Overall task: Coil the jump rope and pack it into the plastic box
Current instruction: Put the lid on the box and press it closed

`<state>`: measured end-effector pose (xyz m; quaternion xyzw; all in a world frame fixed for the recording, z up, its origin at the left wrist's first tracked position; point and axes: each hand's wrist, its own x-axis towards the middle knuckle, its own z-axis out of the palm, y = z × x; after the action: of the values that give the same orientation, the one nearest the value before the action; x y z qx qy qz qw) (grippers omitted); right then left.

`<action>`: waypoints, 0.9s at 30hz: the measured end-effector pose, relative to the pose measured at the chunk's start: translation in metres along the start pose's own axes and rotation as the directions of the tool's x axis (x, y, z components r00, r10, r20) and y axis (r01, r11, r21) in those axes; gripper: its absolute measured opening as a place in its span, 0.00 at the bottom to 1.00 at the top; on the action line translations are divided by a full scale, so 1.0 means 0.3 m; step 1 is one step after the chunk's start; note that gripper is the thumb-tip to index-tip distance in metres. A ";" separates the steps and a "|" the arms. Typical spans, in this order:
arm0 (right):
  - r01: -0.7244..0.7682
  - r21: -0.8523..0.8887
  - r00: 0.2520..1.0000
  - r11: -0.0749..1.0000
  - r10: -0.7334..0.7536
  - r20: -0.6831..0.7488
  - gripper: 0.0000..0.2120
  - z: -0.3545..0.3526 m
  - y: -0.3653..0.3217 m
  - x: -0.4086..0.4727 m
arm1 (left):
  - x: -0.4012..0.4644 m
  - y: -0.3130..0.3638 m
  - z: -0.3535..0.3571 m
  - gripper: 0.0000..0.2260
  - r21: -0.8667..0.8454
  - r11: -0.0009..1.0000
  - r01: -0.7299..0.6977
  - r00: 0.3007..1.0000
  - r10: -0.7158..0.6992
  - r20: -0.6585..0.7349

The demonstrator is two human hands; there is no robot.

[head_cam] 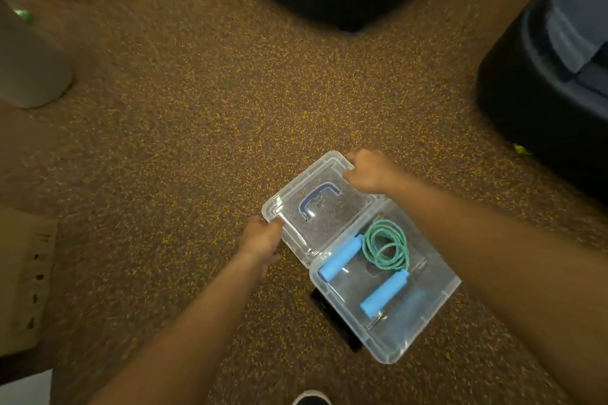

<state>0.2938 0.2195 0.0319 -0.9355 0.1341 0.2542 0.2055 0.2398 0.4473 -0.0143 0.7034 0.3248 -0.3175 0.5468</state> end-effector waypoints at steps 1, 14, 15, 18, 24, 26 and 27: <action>-0.009 -0.029 1.000 1.000 0.010 0.015 0.19 0.012 0.003 0.017 | 0.010 -0.004 0.002 0.31 -0.006 1.000 0.005 1.000 -0.005 0.003; -0.138 -0.159 0.978 0.978 0.160 0.133 0.24 0.072 0.000 0.093 | 0.084 -0.041 0.002 0.12 0.117 0.991 -0.068 0.995 0.075 -0.063; -0.138 -0.158 0.977 0.978 0.160 0.137 0.24 0.073 -0.002 0.092 | 0.083 -0.040 0.004 0.12 0.076 0.996 -0.053 0.997 0.057 -0.054; -0.157 -0.088 0.978 0.984 0.167 0.121 0.22 0.055 -0.011 0.083 | 0.081 -0.035 0.003 0.08 -0.035 0.999 -0.026 0.999 0.025 -0.027; -0.212 0.246 0.977 0.946 0.200 0.073 0.26 0.011 -0.030 0.072 | 0.046 0.026 -0.027 0.10 -0.329 0.944 -0.023 0.996 -0.005 -0.085; -0.183 0.363 0.983 0.914 0.177 0.052 0.26 0.010 -0.029 0.070 | 0.034 0.043 -0.044 0.13 -0.443 0.897 -0.004 0.995 -0.039 -0.088; -0.171 0.454 0.984 0.875 0.171 0.042 0.24 0.010 -0.030 0.068 | 0.029 0.049 -0.055 0.14 -0.482 0.876 0.003 0.995 -0.052 -0.088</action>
<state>0.3129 0.2258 0.0217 -0.8456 0.2719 0.2332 0.3958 0.2583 0.4616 -0.0096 0.5555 0.4299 -0.1997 0.6832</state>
